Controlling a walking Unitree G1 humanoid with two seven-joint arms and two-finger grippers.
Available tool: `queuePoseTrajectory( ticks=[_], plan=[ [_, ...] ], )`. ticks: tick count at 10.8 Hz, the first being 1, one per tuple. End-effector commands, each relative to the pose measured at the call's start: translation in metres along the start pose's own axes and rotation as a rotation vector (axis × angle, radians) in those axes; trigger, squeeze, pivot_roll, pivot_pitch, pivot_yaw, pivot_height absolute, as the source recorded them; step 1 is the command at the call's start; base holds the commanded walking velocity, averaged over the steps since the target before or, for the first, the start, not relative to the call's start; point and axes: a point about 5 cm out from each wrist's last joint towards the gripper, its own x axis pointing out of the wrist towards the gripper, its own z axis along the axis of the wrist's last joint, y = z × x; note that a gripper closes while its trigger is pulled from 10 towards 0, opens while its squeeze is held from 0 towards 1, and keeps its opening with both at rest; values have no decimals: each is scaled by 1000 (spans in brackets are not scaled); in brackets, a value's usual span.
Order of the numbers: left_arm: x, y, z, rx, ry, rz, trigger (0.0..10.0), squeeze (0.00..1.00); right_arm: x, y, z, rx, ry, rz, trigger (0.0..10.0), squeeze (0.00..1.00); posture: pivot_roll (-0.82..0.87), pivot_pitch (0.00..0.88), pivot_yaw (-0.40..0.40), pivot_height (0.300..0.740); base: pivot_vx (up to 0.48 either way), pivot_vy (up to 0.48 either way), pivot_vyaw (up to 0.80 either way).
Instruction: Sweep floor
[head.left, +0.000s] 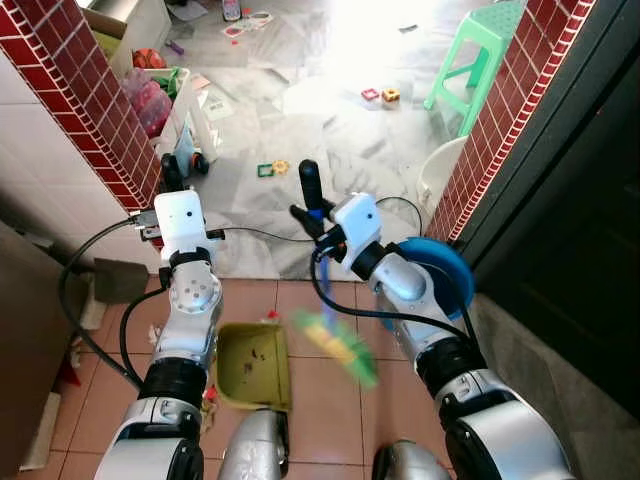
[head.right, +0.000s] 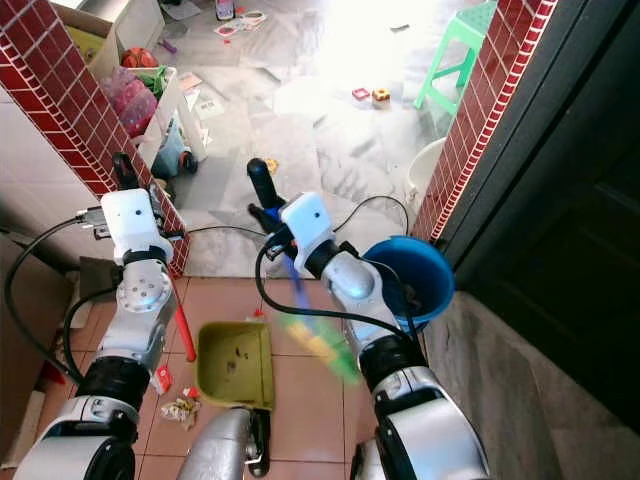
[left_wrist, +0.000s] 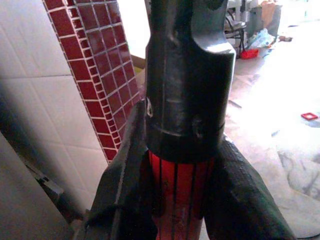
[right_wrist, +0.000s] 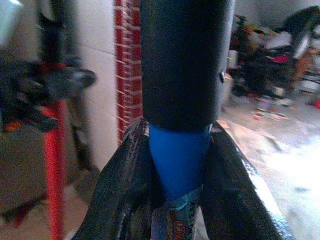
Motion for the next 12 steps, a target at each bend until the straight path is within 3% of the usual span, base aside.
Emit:
queuePoseTrajectory(
  ticks=[1,2,3,5,7,8,9,10,12],
  plan=[
    [2,3,6,2,-39,11,10000,0,-2,2,5,1,-28,55,10000,0,-17,107,65,740,0,0,0],
    [3,4,4,20,-33,17,10000,0,-23,-2,10,-53,-6,185,10000,0,-37,102,65,740,0,0,0],
    [4,5,1,27,-21,28,10000,0,-36,-7,13,-88,15,232,10000,0,-52,98,66,740,0,0,0],
    [2,-4,-4,21,5,4,10000,0,-50,-14,25,21,16,205,10000,0,-81,82,67,740,0,0,0],
    [-6,-21,-12,45,40,-39,10000,0,-48,-11,39,112,7,181,10000,0,-102,71,70,740,0,0,0],
    [-11,-31,-15,76,35,-52,10000,0,-45,-10,44,-22,8,177,10000,0,-109,70,71,740,0,0,0],
    [-17,-39,-21,72,60,-70,10000,0,-41,-9,49,64,-7,157,10000,0,-112,65,69,740,0,0,0],
    [-23,-47,-25,57,84,-88,10000,0,-39,-9,52,60,2,138,10000,0,-122,63,70,740,0,0,0],
    [-32,-65,-31,30,133,-153,10000,0,-35,-18,54,-48,-19,-20,10000,0,-123,61,69,740,0,0,0]
  ],
)
